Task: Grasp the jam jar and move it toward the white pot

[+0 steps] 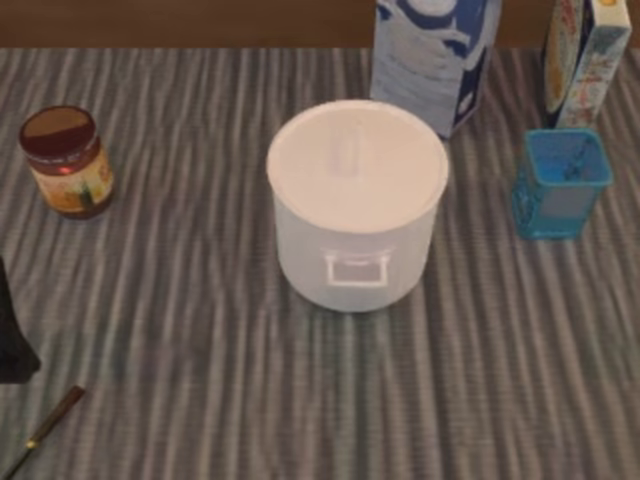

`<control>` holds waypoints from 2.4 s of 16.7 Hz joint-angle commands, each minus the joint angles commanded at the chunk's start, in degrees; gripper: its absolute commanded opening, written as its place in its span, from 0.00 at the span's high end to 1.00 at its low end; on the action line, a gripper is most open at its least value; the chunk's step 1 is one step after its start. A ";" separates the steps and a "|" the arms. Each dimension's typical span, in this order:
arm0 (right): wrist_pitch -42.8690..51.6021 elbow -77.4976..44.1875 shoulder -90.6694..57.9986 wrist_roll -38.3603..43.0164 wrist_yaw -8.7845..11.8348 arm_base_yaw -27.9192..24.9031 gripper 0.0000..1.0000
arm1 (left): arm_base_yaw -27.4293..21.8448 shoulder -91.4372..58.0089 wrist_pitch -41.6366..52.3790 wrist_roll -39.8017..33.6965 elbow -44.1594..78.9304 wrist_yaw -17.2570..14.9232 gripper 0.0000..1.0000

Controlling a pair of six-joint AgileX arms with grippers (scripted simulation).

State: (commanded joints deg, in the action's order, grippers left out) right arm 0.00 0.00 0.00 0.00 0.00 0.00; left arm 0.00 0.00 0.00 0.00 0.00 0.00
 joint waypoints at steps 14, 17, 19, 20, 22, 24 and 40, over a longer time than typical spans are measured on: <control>0.00 0.00 0.00 0.00 0.00 0.00 0.00 | -3.78 -39.73 32.09 8.27 35.54 -2.78 0.00; 0.00 0.00 0.00 0.00 0.00 0.00 0.00 | -4.69 -56.25 43.21 11.79 54.29 -3.32 0.00; 0.00 0.00 0.00 0.00 0.00 0.00 0.00 | -4.94 -67.89 50.24 14.18 67.85 -3.42 0.00; 0.00 0.00 0.00 0.00 0.00 0.00 0.00 | -4.96 -73.86 53.62 15.36 74.71 -3.39 0.00; 0.00 0.00 0.00 0.00 0.00 0.00 0.00 | -4.79 -85.99 60.01 17.63 88.34 -3.20 0.00; 0.00 0.00 0.00 0.00 0.00 0.00 0.00 | -4.34 -98.17 65.83 19.75 101.28 -2.84 0.00; 0.00 0.00 0.00 0.00 0.00 0.00 0.00 | -0.59 -147.91 89.47 27.35 147.39 -0.42 0.00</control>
State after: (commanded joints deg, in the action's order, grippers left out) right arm 0.00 0.00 0.00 0.00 0.00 0.00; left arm -0.59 -147.91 89.47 27.35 147.39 -0.42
